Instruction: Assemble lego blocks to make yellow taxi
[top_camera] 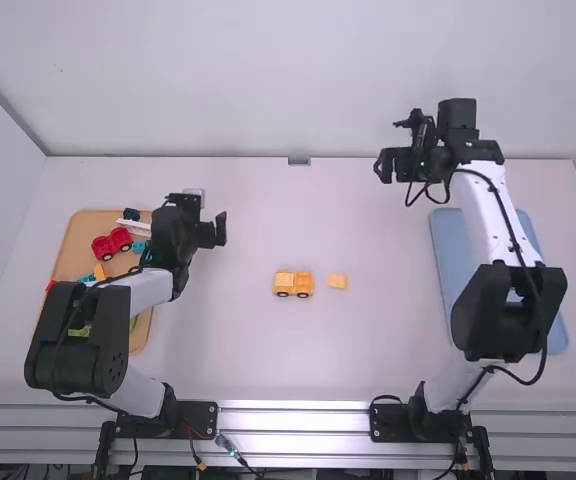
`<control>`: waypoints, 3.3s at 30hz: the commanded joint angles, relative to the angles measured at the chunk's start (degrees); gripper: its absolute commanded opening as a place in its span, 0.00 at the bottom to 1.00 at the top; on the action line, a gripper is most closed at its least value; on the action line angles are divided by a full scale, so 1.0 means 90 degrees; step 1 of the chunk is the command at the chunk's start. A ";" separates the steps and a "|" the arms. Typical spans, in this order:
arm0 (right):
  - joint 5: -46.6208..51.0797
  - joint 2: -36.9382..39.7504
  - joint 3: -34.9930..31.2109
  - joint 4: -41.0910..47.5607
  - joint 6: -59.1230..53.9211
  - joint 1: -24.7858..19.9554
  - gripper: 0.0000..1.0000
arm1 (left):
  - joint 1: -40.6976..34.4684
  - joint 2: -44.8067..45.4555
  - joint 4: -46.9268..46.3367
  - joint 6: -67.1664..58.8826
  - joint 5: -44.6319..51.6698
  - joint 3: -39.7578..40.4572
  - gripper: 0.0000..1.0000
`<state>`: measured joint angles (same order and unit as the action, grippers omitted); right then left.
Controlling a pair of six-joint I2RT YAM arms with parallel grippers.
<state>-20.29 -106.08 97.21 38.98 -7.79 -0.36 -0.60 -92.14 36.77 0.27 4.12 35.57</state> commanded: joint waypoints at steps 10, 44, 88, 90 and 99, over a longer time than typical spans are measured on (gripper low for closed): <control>-0.3755 -0.0041 -0.1066 0.0525 -0.6924 0.0673 0.99 | -0.0017 0.0058 -0.0044 0.0044 -0.0068 0.0039 0.99; -0.4379 -0.0041 -0.5442 -0.3517 -0.7252 0.0767 0.99 | -0.0937 -0.1564 -0.1190 -0.5867 0.7691 0.0658 0.99; -0.3691 -0.1511 -0.6096 -0.5753 -0.6448 0.0204 0.72 | -0.0935 -0.1564 -0.1394 -0.5969 0.7130 0.0661 0.99; -0.3696 -0.1511 -0.6096 -0.5751 -0.6448 0.0206 0.66 | -0.0935 -0.1564 -0.1399 -0.5967 0.7133 0.0661 0.99; -0.3740 -0.1511 -0.6096 -0.5744 -0.6448 0.0211 0.43 | -0.0933 -0.1564 -0.1494 -0.5969 0.7104 0.0661 0.99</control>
<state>-57.21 -118.69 42.83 -13.06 -65.80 1.50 -8.91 -105.86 23.62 -53.04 67.26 40.99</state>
